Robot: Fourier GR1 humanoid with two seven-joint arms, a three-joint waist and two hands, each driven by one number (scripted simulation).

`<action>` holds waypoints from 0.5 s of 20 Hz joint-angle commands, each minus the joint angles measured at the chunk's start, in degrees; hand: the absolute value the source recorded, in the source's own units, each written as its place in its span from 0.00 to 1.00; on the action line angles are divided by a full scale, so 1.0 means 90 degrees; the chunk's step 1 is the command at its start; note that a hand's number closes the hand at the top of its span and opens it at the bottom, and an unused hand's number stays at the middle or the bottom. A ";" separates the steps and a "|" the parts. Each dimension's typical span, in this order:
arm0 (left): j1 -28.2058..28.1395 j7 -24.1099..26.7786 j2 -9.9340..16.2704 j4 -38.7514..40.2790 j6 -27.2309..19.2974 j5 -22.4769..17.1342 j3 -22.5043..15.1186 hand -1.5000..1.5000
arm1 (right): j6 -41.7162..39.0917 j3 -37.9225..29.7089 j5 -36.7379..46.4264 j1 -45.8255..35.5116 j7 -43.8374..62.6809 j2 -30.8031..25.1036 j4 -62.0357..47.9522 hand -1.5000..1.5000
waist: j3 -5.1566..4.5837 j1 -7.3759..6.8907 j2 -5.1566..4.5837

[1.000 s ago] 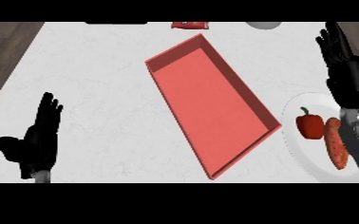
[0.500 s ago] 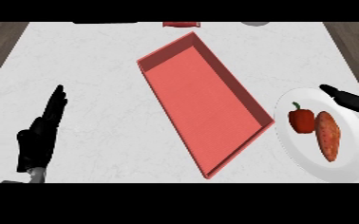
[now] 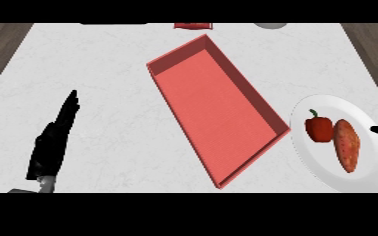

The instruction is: Pick the sweet potato from the plate and place it in the cardboard box

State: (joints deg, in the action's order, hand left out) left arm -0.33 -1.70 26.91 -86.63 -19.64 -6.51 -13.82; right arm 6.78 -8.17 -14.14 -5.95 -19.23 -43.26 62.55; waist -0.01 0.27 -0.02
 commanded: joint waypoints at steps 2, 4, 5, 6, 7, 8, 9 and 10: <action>-0.0113 0.0046 0.0055 -0.0023 0.0118 -0.0061 0.0105 0.50 | -0.0937 0.0417 0.0673 0.0385 0.0552 -0.1361 0.0019 0.00 | -0.0014 -0.0034 0.0005; 0.0182 0.0065 -0.0007 0.0214 0.0188 -0.0057 0.0116 0.50 | -0.1488 0.0827 0.0950 0.0405 0.0797 -0.1692 -0.0029 0.00 | -0.0016 -0.0027 -0.0033; 0.0039 -0.0152 0.0025 -0.0126 0.0145 -0.0032 0.0038 0.50 | -0.1734 0.0891 0.0953 0.0477 0.1033 -0.1904 0.0150 0.00 | -0.0013 -0.0051 0.0006; 0.0077 -0.0177 -0.0002 -0.0079 0.0110 -0.0009 0.0036 0.50 | -0.2002 0.1090 0.1101 0.0541 0.1174 -0.2112 0.0202 0.00 | -0.0016 -0.0055 -0.0001; 0.0229 -0.0104 0.0152 0.0090 0.0287 -0.0085 0.0208 0.50 | -0.1926 0.1392 0.1236 0.0488 0.1553 -0.1902 0.0570 0.00 | -0.0022 -0.0051 -0.0005; 0.0043 -0.0067 -0.0144 -0.0048 0.0056 0.0087 -0.0063 0.50 | -0.2185 0.1447 0.1275 0.0440 0.1766 -0.2140 0.0643 0.00 | -0.0020 -0.0080 0.0003; 0.0172 -0.0165 0.0017 -0.0050 0.0197 0.0026 0.0067 0.50 | -0.2448 0.1461 0.1178 0.0359 0.2049 -0.2256 0.0868 0.00 | -0.0018 -0.0055 0.0009; 0.0396 -0.0073 0.0028 0.0399 0.0337 -0.0108 0.0275 0.50 | -0.2624 0.1526 0.1120 0.0625 0.2035 -0.2265 0.1167 0.00 | -0.0022 0.0075 0.0009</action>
State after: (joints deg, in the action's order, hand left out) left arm 1.13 -2.50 27.04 -85.98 -17.98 -6.77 -12.86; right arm -10.56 2.37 -4.97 -2.03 -6.03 -60.10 67.87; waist -0.16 0.08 0.00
